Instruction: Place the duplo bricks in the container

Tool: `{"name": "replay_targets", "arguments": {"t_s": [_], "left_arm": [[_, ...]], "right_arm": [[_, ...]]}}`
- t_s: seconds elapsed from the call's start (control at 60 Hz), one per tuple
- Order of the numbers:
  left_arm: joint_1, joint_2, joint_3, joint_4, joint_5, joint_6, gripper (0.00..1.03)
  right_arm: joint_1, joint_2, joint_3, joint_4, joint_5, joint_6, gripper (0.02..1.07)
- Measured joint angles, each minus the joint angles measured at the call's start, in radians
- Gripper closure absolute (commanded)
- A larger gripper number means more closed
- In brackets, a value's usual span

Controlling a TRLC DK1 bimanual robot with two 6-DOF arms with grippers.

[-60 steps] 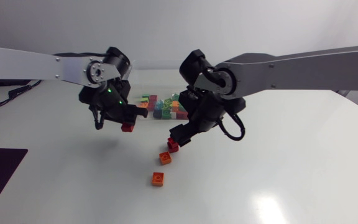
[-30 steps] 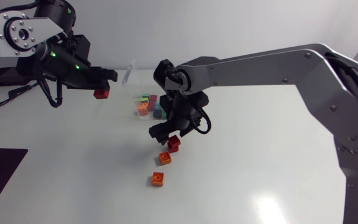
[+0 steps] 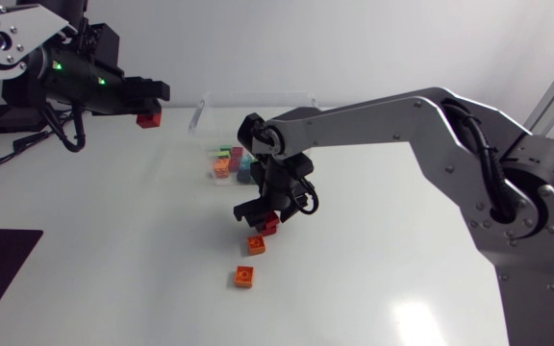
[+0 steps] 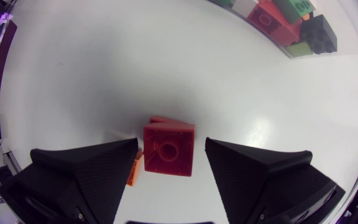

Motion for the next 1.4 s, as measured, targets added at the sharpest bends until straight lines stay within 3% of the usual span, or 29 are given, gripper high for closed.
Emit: {"name": "replay_targets", "arguments": {"t_s": [0.133,0.25,0.35,0.65,1.05,1.183,1.2,1.233,1.25,1.3,1.4], "left_arm": [[-0.001,0.0,0.0,0.029,0.003,0.0,0.8],[-0.006,0.0,0.0,0.039,0.004,0.0,0.8],[-0.006,0.0,0.0,0.046,0.004,0.0,0.8],[-0.032,0.023,0.016,0.111,0.032,0.0,0.8],[-0.13,0.273,0.161,0.234,0.048,-0.007,0.78],[-0.132,0.362,0.222,0.28,0.034,-0.02,0.64],[-0.132,0.37,0.227,0.286,0.029,-0.021,0.47],[-0.136,0.397,0.242,0.3,0.007,-0.024,0.42],[-0.136,0.404,0.246,0.305,0.003,-0.024,0.23],[-0.138,0.428,0.256,0.314,-0.017,-0.023,0.11],[-0.14,0.438,0.254,0.317,-0.021,-0.021,0.05]], "right_arm": [[0.0,0.007,0.01,0.005,0.0,0.0,0.58],[0.0,0.023,0.016,0.004,0.01,0.0,0.63],[0.001,0.029,0.016,0.011,0.023,0.0,0.79],[-0.009,-0.109,-0.039,0.01,0.052,-0.012,0.79],[-0.092,-0.335,0.003,-0.031,0.075,-0.02,0.79],[-0.096,-0.361,0.003,-0.005,0.079,-0.02,0.79],[-0.096,-0.363,0.003,0.0,0.079,-0.02,0.79],[-0.098,-0.367,0.003,0.015,0.079,-0.02,0.79],[-0.098,-0.368,0.003,0.02,0.079,-0.02,0.79],[-0.104,-0.37,0.003,0.041,0.078,-0.021,0.79],[-0.118,-0.376,0.004,0.082,0.079,-0.024,0.79]]}}
